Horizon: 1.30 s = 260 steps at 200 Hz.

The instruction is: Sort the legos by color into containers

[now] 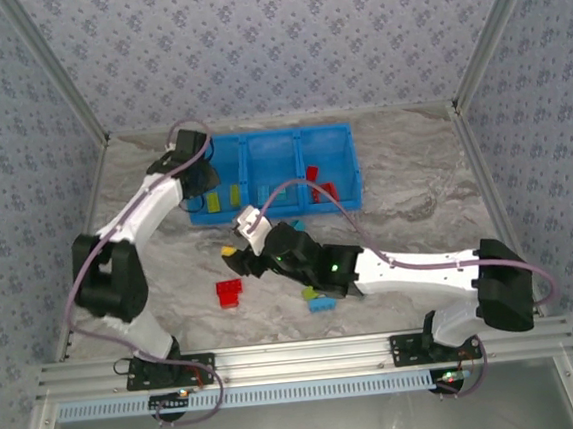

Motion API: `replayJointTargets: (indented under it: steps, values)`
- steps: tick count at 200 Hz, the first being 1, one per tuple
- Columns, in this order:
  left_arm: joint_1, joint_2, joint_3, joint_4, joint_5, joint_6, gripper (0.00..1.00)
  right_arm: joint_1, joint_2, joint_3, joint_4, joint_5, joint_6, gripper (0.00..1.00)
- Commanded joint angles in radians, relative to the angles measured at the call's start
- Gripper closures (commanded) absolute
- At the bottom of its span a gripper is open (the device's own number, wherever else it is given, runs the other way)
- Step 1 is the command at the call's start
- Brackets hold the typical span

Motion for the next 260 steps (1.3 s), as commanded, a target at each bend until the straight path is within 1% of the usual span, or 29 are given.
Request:
replayJointTargets:
  steps: [1, 40, 84, 89, 121, 134, 146, 166, 177, 189, 216, 237, 260]
  values:
    - [0.004, 0.122, 0.145, -0.094, 0.053, 0.06, 0.84, -0.021, 0.031, 0.077, 0.051, 0.067, -0.018, 0.34]
    - [0.01, 0.307, 0.343, -0.186, -0.015, 0.053, 0.84, -0.045, 0.019, 0.087, 0.03, 0.065, 0.006, 0.34]
    - [0.008, 0.477, 0.519, -0.298, -0.087, 0.072, 0.84, -0.064, -0.021, 0.038, 0.014, 0.056, 0.049, 0.34]
    - [0.007, 0.492, 0.559, -0.313, -0.098, 0.073, 0.84, -0.067, -0.023, 0.033, 0.013, 0.056, 0.053, 0.34]
    - [-0.002, 0.554, 0.594, -0.363, -0.168, 0.059, 0.84, -0.082, -0.033, 0.012, 0.009, 0.044, 0.077, 0.34]
    - [-0.002, 0.563, 0.591, -0.372, -0.186, 0.046, 0.84, -0.087, -0.034, 0.006, 0.005, 0.042, 0.087, 0.34]
    - [-0.004, 0.564, 0.587, -0.377, -0.192, 0.038, 0.82, -0.09, -0.033, 0.0, -0.002, 0.039, 0.095, 0.34]
    - [-0.013, 0.56, 0.586, -0.38, -0.199, 0.04, 0.72, -0.094, -0.036, -0.013, -0.008, 0.039, 0.104, 0.34]
    - [-0.018, 0.555, 0.589, -0.379, -0.202, 0.045, 0.65, -0.095, -0.038, -0.018, -0.012, 0.039, 0.109, 0.34]
    - [-0.024, 0.542, 0.591, -0.381, -0.205, 0.045, 0.62, -0.097, -0.041, -0.024, -0.017, 0.039, 0.113, 0.33]
    - [-0.037, 0.503, 0.598, -0.384, -0.221, 0.052, 0.58, -0.099, -0.058, -0.036, -0.027, 0.041, 0.115, 0.33]
    - [-0.043, 0.46, 0.606, -0.402, -0.249, 0.048, 0.58, -0.098, -0.077, -0.052, -0.042, 0.045, 0.12, 0.34]
    - [-0.051, 0.35, 0.559, -0.384, -0.276, 0.039, 0.59, -0.098, -0.09, -0.07, -0.079, 0.035, 0.125, 0.35]
